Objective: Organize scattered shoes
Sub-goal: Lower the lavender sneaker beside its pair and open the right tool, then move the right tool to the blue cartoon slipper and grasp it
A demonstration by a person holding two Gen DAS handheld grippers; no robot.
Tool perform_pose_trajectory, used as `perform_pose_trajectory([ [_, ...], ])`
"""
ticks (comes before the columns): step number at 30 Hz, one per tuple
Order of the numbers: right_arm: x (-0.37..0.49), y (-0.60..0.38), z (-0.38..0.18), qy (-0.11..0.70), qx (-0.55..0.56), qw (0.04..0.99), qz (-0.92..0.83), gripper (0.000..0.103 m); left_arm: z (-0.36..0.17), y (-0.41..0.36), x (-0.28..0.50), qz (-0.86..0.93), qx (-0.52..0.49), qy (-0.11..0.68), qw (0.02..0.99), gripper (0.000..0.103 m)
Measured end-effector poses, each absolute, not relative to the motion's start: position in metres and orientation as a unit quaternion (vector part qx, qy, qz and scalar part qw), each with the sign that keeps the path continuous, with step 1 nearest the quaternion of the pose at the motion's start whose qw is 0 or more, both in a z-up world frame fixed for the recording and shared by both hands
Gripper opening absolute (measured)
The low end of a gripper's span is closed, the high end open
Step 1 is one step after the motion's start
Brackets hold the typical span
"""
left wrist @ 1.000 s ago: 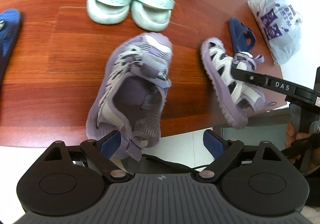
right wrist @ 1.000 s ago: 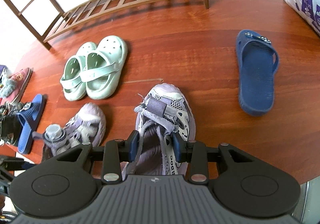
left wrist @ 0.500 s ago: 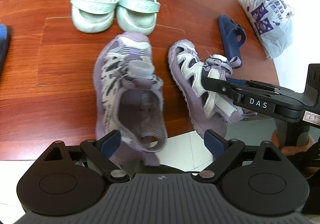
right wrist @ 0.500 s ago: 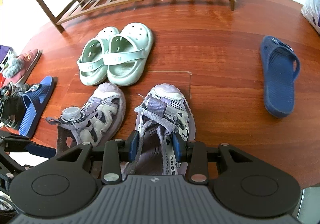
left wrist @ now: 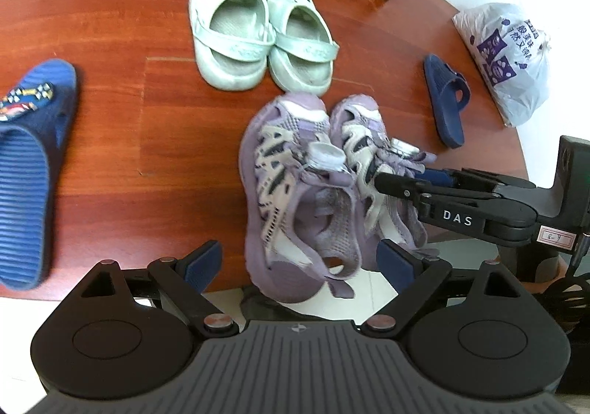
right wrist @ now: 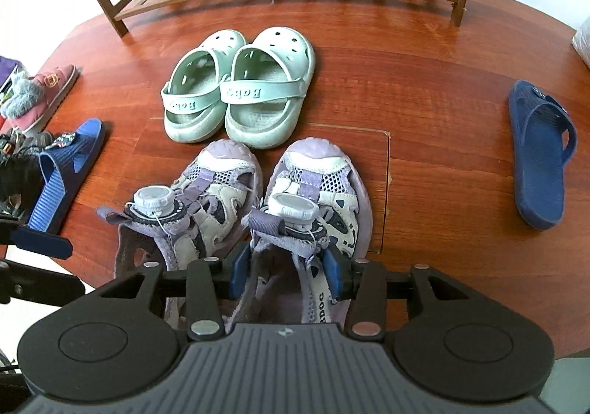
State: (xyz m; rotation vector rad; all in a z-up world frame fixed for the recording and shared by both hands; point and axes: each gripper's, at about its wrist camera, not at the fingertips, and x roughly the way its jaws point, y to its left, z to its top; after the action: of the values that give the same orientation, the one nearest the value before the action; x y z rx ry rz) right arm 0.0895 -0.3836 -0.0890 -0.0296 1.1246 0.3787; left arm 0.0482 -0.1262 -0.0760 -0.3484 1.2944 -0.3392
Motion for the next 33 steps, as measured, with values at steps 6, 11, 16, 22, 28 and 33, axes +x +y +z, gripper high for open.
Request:
perform_pose_trajectory([
  [6,0.090,-0.393,-0.076,0.514,0.005,0.840,0.175,0.084,-0.074,-0.121,0.056,-0.146,-0.154,0.592,0.777,0.092],
  [11,0.094,-0.412,-0.060,0.505,0.032,0.847,0.163,0.087,-0.072,-0.124,0.062,-0.139,-0.158,0.587,0.782,0.092],
  [16,0.106,-0.440,-0.055,0.501,0.038,0.853,0.140,0.088,-0.071,-0.130,0.066,-0.124,-0.165,0.582,0.787,0.092],
  [22,0.123,-0.477,-0.053,0.497,0.041,0.860,0.112,0.089,-0.070,-0.142,0.068,-0.098,-0.176,0.574,0.794,0.092],
  [28,0.146,-0.519,-0.057,0.488,0.030,0.868,0.082,0.096,-0.071,-0.159,0.067,-0.070,-0.188,0.566,0.799,0.092],
  [33,0.169,-0.558,-0.066,0.489,0.022,0.870,0.060,0.096,-0.069,-0.176,0.066,-0.050,-0.194,0.559,0.805,0.092],
])
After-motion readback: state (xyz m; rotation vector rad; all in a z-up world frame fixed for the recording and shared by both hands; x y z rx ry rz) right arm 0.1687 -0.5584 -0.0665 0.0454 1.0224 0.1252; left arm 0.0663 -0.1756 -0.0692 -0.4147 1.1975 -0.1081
